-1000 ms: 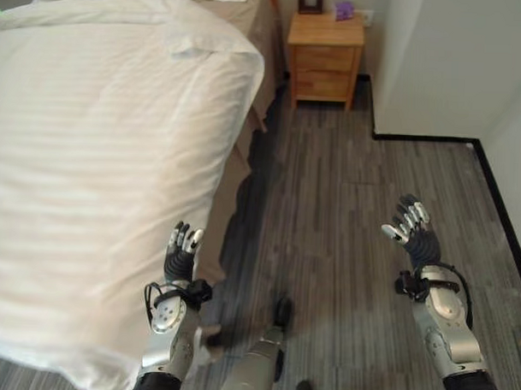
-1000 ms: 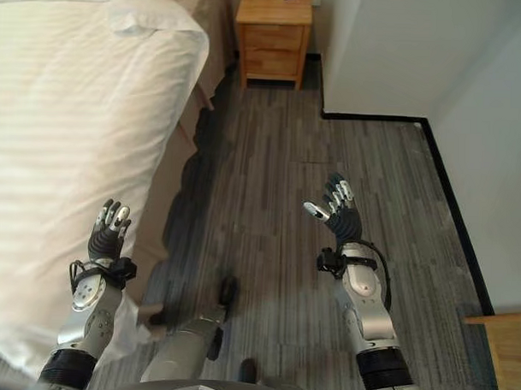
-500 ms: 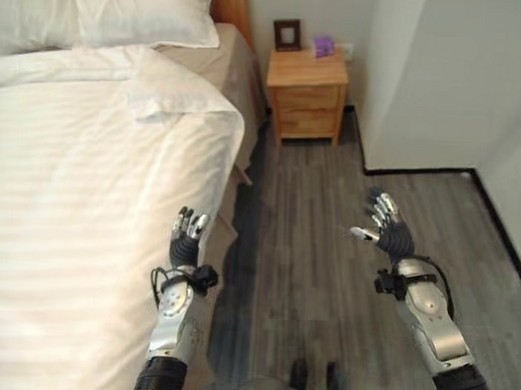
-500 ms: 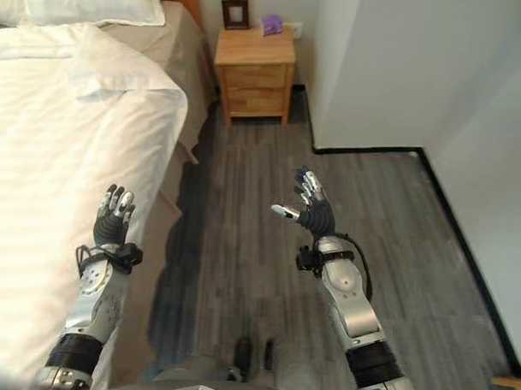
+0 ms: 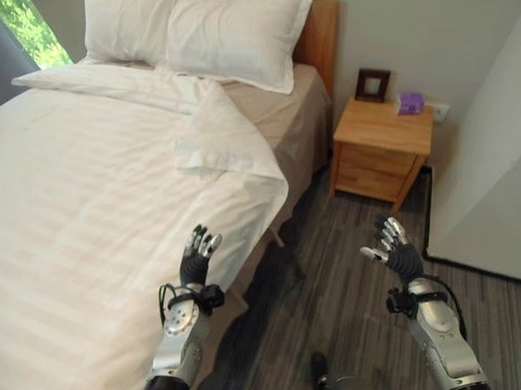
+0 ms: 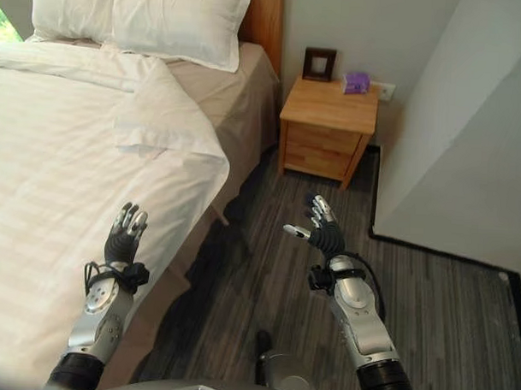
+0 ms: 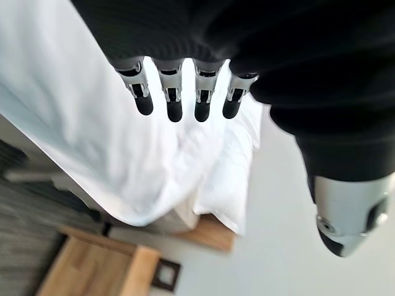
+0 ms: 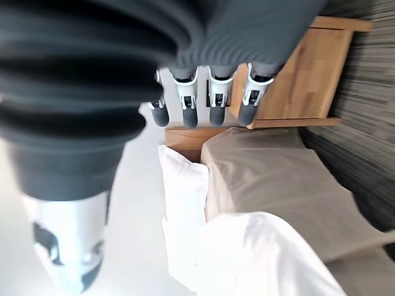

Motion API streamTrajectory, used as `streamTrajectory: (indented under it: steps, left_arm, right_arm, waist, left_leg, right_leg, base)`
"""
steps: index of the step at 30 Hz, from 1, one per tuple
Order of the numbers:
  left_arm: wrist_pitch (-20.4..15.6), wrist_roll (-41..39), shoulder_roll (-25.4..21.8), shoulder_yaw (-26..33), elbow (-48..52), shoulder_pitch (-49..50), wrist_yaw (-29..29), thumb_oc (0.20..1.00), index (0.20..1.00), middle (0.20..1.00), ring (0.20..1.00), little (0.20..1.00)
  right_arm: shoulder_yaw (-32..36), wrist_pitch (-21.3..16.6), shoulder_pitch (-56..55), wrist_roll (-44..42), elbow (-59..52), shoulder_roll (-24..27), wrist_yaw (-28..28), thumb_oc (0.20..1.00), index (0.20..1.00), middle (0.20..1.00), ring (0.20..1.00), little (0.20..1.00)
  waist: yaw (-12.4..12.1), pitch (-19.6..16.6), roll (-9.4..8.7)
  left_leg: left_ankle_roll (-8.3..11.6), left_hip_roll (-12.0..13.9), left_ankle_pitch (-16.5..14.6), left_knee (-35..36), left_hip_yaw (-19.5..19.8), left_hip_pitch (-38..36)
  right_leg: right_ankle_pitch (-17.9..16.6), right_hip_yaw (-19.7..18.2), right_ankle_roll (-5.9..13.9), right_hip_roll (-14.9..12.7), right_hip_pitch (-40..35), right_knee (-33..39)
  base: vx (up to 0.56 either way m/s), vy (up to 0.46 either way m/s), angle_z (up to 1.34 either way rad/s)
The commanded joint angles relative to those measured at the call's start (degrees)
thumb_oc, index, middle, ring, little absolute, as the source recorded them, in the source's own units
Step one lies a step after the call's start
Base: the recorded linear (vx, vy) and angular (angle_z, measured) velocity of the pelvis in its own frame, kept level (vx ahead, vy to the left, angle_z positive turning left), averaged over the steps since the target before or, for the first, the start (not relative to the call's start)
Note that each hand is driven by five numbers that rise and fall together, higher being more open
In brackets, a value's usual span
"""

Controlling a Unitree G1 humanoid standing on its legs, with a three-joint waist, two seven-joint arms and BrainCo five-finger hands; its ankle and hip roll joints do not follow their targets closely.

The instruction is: Making the bed.

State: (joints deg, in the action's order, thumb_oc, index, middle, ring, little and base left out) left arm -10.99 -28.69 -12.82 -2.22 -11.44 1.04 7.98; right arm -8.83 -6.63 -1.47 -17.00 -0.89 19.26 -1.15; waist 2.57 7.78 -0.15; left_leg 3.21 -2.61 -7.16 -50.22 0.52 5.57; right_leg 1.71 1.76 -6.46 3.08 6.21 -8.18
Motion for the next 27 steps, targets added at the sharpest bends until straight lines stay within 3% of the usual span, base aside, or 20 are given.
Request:
streamTrajectory:
  steps: [1,2,3,4,5,6,7,8,10,12,14,16,17,18,19,23,24,25,26,27]
  left_arm:
    - [-1.7,-2.6,-2.4,0.3,2.3,-2.1,-1.1,1.0,1.0,1.0,1.0,1.0]
    - [-1.7,-2.6,-2.4,0.3,2.3,-2.2,-1.1,1.0,1.0,1.0,1.0,1.0]
    - [-1.7,-2.7,-2.1,0.6,2.3,-1.0,-1.8,1.0,1.0,1.0,1.0,1.0]
    - [-1.7,-2.7,-2.1,0.5,2.3,-0.9,-1.8,1.0,1.0,1.0,1.0,1.0]
    - [-1.3,-1.6,-2.0,0.5,1.5,0.8,-2.6,1.0,1.0,1.0,1.0,1.0]
    - [-1.1,-1.0,-1.9,0.5,1.1,1.4,-2.7,1.0,1.0,1.0,1.0,1.0]
    - [-1.1,-1.0,-1.9,0.5,1.1,1.4,-2.7,1.0,1.0,1.0,1.0,1.0]
    - [-0.4,-0.3,-1.7,0.8,0.4,2.1,-2.8,1.0,1.0,1.0,1.0,1.0]
    - [-0.1,0.2,-1.7,1.0,0.5,2.4,-2.8,1.0,1.0,1.0,1.0,1.0]
    - [-0.3,0.4,-1.8,1.5,1.1,2.6,-2.8,1.0,1.0,1.0,1.0,1.0]
    - [-0.3,1.5,-2.6,2.1,2.1,2.5,-2.5,1.0,1.0,1.0,1.0,1.0]
    - [-0.2,1.9,-3.3,2.8,2.9,1.6,-1.7,1.0,1.0,1.0,1.0,1.0]
    - [-0.3,1.7,-3.5,2.9,2.9,1.1,-1.4,1.0,1.0,1.0,1.0,1.0]
    - [-0.7,2.4,-4.2,2.9,3.0,0.7,-0.9,1.0,1.0,1.0,1.0,1.0]
    - [-0.7,2.4,-4.2,2.9,3.1,0.7,-0.9,1.0,1.0,1.0,1.0,1.0]
    - [-1.0,1.5,-5.3,3.2,3.4,1.6,-1.4,1.0,1.0,1.0,1.0,1.0]
    - [-0.9,1.0,-5.3,3.1,2.9,1.9,-1.7,1.0,1.0,1.0,1.0,1.0]
    - [-0.9,0.7,-5.2,3.0,2.5,1.8,-1.9,1.0,1.0,1.0,1.0,1.0]
    - [-0.9,0.7,-5.2,3.0,2.5,1.8,-1.9,1.0,1.0,1.0,1.0,1.0]
    - [-1.0,-0.1,-5.1,2.6,2.0,1.7,-2.4,1.0,1.0,1.0,1.0,1.0]
  right_arm:
    - [0.8,-2.8,3.0,-1.1,-4.0,1.9,-2.1,1.0,1.0,1.0,1.0,1.0]
    - [0.8,-2.8,3.0,-1.1,-4.0,1.9,-2.1,1.0,1.0,1.0,1.0,1.0]
    - [0.7,-3.2,4.0,-1.6,-4.1,1.4,-2.3,1.0,1.0,1.0,1.0,1.0]
    - [0.7,-3.3,4.0,-1.6,-4.1,1.4,-2.3,1.0,1.0,1.0,1.0,1.0]
    - [1.0,-3.4,4.1,-0.2,-3.9,1.1,-2.9,1.0,1.0,1.0,1.0,1.0]
    - [1.2,-3.5,4.0,0.6,-3.8,1.1,-3.3,1.0,1.0,1.0,1.0,1.0]
    - [1.1,-3.5,4.0,0.7,-3.8,1.1,-3.3,1.0,1.0,1.0,1.0,1.0]
    - [2.0,-3.5,3.6,1.7,-4.1,1.0,-4.2,1.0,1.0,1.0,1.0,1.0]
    - [2.6,-3.4,3.5,1.9,-4.3,0.8,-4.4,1.0,1.0,1.0,1.0,1.0]
    - [2.2,-3.4,3.5,2.0,-4.2,-0.1,-4.0,1.0,1.0,1.0,1.0,1.0]
    - [1.8,-3.4,3.6,2.8,-3.2,-0.7,-3.5,1.0,1.0,1.0,1.0,1.0]
    - [1.0,-3.1,4.5,3.4,-2.8,-1.2,-3.2,1.0,1.0,1.0,1.0,1.0]
    - [0.5,-3.2,5.4,3.3,-2.6,-1.4,-3.3,1.0,1.0,1.0,1.0,1.0]
    - [-0.5,-3.0,7.4,2.8,-1.9,-2.2,-3.1,1.0,1.0,1.0,1.0,1.0]
    - [-0.5,-3.0,7.4,2.8,-1.9,-2.2,-3.1,1.0,1.0,1.0,1.0,1.0]
    - [0.0,-3.1,7.7,1.3,-1.9,-2.5,-2.7,1.0,1.0,1.0,1.0,1.0]
    - [0.4,-3.3,7.6,0.4,-1.8,-2.4,-3.1,1.0,1.0,1.0,1.0,1.0]
    - [0.7,-3.4,7.3,0.4,-2.0,-2.3,-3.0,1.0,1.0,1.0,1.0,1.0]
    - [0.7,-3.4,7.3,0.4,-2.0,-2.3,-3.0,1.0,1.0,1.0,1.0,1.0]
    - [1.4,-3.2,6.5,0.5,-2.7,-1.8,-3.0,1.0,1.0,1.0,1.0,1.0]
  waist:
    - [-2.7,2.0,-1.14]
    - [-2.7,1.9,-1.27]
    - [-4.6,1.2,-0.75]
    - [-4.7,1.2,-0.94]
    - [-6.2,0.2,-0.02]
    - [-6.8,-0.3,0.47]
    - [-6.8,-0.2,0.29]
    - [-7.4,-1.2,1.28]
    - [-7.6,-1.5,1.09]
    - [-7.9,-2.8,0.74]
    - [-8.8,-4.0,-1.0]
    - [-9.1,-2.7,-1.56]
    - [-8.8,-2.1,-0.69]
    - [-8.1,-0.7,0.52]
    - [-7.8,-0.5,0.34]
    - [-6.8,-0.1,0.59]
    - [-7.2,0.0,-0.35]
    - [-6.9,0.1,-0.73]
    - [-6.8,0.2,-0.65]
    - [-6.6,0.1,-1.38]
  left_leg:
    - [-0.24,4.2,13.3,12.0,-6.7,7.1]
    - [-0.29,4.1,13.5,12.1,-6.8,7.2]
    - [-0.83,3.6,13.8,21.6,-7.6,10.3]
    - [-0.86,3.4,13.8,22.1,-7.8,9.8]
    - [-1.37,4.3,14.5,34.0,-9.6,9.9]
    - [-1.38,3.7,15.5,39.5,-10.4,9.3]
    - [-1.43,3.4,15.8,40.3,-10.5,8.7]
    - [-0.69,3.2,19.5,47.6,-13.1,8.3]
    - [-0.79,3.0,19.8,47.8,-14.8,7.7]
    - [-2.54,2.1,17.9,47.5,-14.1,5.9]
    - [-4.74,0.3,15.4,48.2,-13.3,3.9]
    - [-7.11,-0.7,13.1,48.8,-12.6,0.6]
    - [-7.55,0.3,12.7,49.1,-12.4,-0.6]
    - [-8.05,1.2,11.4,49.7,-10.5,-4.2]
    - [-8.06,1.0,11.4,49.8,-10.3,-4.5]
    - [-6.85,0.7,10.9,51.1,-4.6,-8.7]
    - [-5.8,0.4,8.9,50.5,-1.1,-9.3]
    - [-5.41,0.2,8.3,50.4,1.6,-9.8]
    - [-5.42,0.2,8.1,50.3,1.7,-9.9]
    - [-4.84,0.3,7.3,50.8,6.7,-10.8]
  right_leg:
    - [-6.1,1.2,8.0,-6.6,-8.6,8.5]
    - [-6.2,1.2,8.02,-6.7,-8.5,8.6]
    - [-5.2,0.9,8.61,-6.2,-11.0,9.6]
    - [-5.2,0.8,8.69,-6.5,-11.4,9.8]
    - [-3.4,0.9,9.23,-5.8,-13.8,10.5]
    - [-2.7,1.0,9.39,-5.3,-15.1,10.9]
    - [-2.6,1.0,9.46,-5.5,-15.4,11.0]
    - [-1.4,1.5,9.67,-4.4,-18.4,11.9]
    - [-1.1,1.7,9.79,-4.6,-19.8,12.2]
    - [0.5,1.9,10.22,-5.2,-20.8,11.0]
    - [-1.1,2.4,11.99,-6.9,-18.9,3.3]
    - [-10.4,2.5,16.4,-8.6,-11.2,-14.0]
    - [-12.8,2.6,16.98,-8.5,-8.6,-19.5]
    - [-11.2,3.8,15.94,-8.2,-2.8,-24.3]
    - [-10.8,4.0,15.96,-8.5,-2.9,-24.7]
    - [-7.1,4.6,13.15,-8.1,0.8,-14.8]
    - [-7.0,1.8,12.91,-9.8,0.5,-4.9]
    - [-8.2,-1.6,13.42,-10.1,0.3,-1.2]
    - [-8.2,-1.4,13.46,-10.1,-0.1,-0.9]
    - [-11.1,-9.2,15.42,-10.9,1.0,2.3]
  base:
    - [0.43,-0.193,0.05]
    - [0.47,-0.021,0.02]
    - [0.33,0.0,-0.1]
    - [0.67,0.035,-0.25]
    - [0.53,0.06,-0.27]
    - [0.53,0.059,-0.29]
    - [0.51,0.062,-0.15]
    - [0.33,0.039,0.02]
    - [0.37,0.048,0.09]
    - [0.41,0.075,-0.14]
    - [0.37,0.092,-0.14]
    - [0.25,0.128,0.01]
    - [0.3,0.128,0.25]
    - [0.23,0.076,0.47]
    - [0.26,0.04,0.68]
    - [0.29,-0.081,0.86]
    - [0.38,-0.252,1.33]
    - [0.31,-0.214,1.5]
    - [0.31,-0.215,1.63]
    - [0.28,-0.221,1.39]
